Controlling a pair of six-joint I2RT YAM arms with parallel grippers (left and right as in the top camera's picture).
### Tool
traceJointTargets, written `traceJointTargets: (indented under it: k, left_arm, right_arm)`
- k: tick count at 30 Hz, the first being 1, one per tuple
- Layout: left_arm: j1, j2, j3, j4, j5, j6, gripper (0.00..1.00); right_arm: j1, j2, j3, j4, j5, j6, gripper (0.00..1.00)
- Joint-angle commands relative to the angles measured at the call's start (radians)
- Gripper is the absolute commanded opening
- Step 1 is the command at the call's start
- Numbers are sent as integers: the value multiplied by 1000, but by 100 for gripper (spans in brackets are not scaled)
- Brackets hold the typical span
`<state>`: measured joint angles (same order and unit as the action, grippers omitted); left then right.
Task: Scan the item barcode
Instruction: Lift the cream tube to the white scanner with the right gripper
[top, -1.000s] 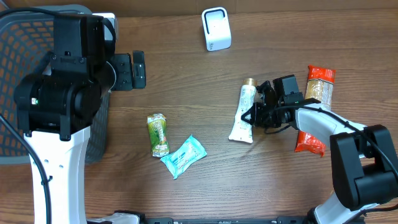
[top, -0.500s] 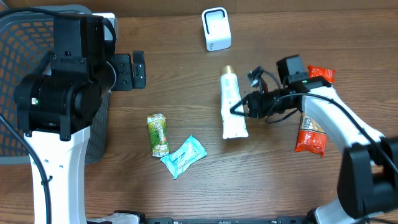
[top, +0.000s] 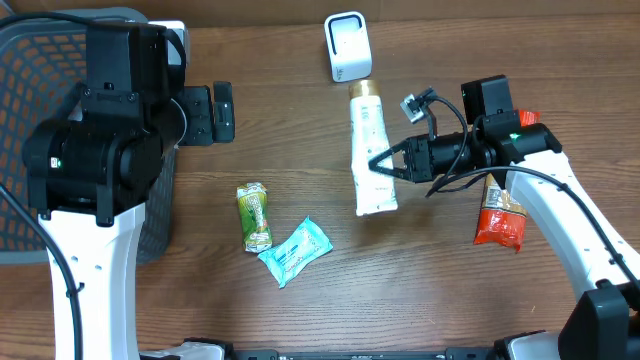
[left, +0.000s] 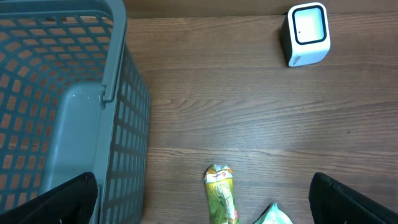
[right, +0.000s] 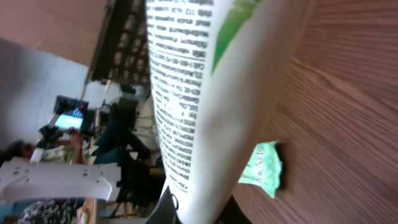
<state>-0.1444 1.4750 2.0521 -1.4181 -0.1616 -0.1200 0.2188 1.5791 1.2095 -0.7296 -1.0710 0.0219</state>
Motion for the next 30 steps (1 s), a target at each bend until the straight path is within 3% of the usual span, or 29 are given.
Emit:
traceJointTargets:
  k: [1,4,8,12,19,30]
  left_arm:
    - [-7,4,3,1,-3,8,99]
    - [-7,4,3,1,-2,8,100]
    - [-7,4,3,1,-3,8,100]
    - [-7,4,3,1,-3,8,100]
    - [-7,4,3,1,-3,8,100]
    - [-7,4,3,1,-3,8,100]
  right_arm:
    - [15,-32,88,-10,195,122,4]
    - [34,-27,208,-92,382,136,4]
    - [93,34,499,-253,823,123,3]
    - [159,154,698,-292,1162,63,4]
    - [252,351,733,25,1613,-287,4]
    - [254,607,733,456,1718,-879,4]
